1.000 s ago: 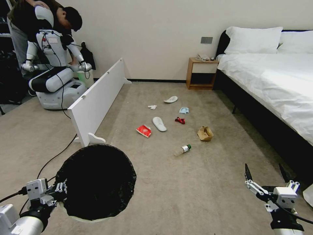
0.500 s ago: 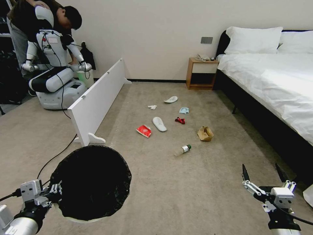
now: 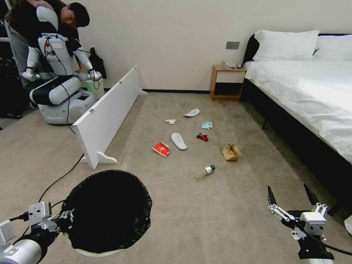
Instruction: Pick up the trash bin, then pick up the garbage from the floor and place it into the trash bin.
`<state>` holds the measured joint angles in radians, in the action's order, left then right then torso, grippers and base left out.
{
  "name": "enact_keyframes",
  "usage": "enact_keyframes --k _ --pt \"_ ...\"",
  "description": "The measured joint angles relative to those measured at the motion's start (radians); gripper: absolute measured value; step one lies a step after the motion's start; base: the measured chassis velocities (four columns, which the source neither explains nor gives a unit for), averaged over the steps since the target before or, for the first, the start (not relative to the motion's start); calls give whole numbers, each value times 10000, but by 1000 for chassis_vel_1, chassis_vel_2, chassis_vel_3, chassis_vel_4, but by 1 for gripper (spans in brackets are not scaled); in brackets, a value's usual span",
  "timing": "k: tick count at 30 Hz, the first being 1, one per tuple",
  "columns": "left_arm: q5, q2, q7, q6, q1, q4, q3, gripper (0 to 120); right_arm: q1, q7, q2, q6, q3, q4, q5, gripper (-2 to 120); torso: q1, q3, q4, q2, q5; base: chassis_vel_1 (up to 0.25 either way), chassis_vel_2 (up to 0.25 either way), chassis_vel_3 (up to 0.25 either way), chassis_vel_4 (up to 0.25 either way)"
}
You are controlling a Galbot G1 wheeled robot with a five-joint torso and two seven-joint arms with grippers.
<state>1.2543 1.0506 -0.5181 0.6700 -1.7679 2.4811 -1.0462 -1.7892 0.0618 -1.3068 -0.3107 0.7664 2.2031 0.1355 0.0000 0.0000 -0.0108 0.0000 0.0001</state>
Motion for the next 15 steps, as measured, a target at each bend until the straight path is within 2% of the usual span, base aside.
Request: enact_keyframes --k 9,15 --pt "-88 46 29 3 14 1 -3 3 4 -88 -5 -73 -6 -91 -9 100 0 0 0 0 -1 -85 102 90 -98" --pt "-160 90 56 -24 39 8 -33 3 38 -124 -14 -93 -2 -122 -11 100 0 0 0 0 -1 -153 135 141 -162"
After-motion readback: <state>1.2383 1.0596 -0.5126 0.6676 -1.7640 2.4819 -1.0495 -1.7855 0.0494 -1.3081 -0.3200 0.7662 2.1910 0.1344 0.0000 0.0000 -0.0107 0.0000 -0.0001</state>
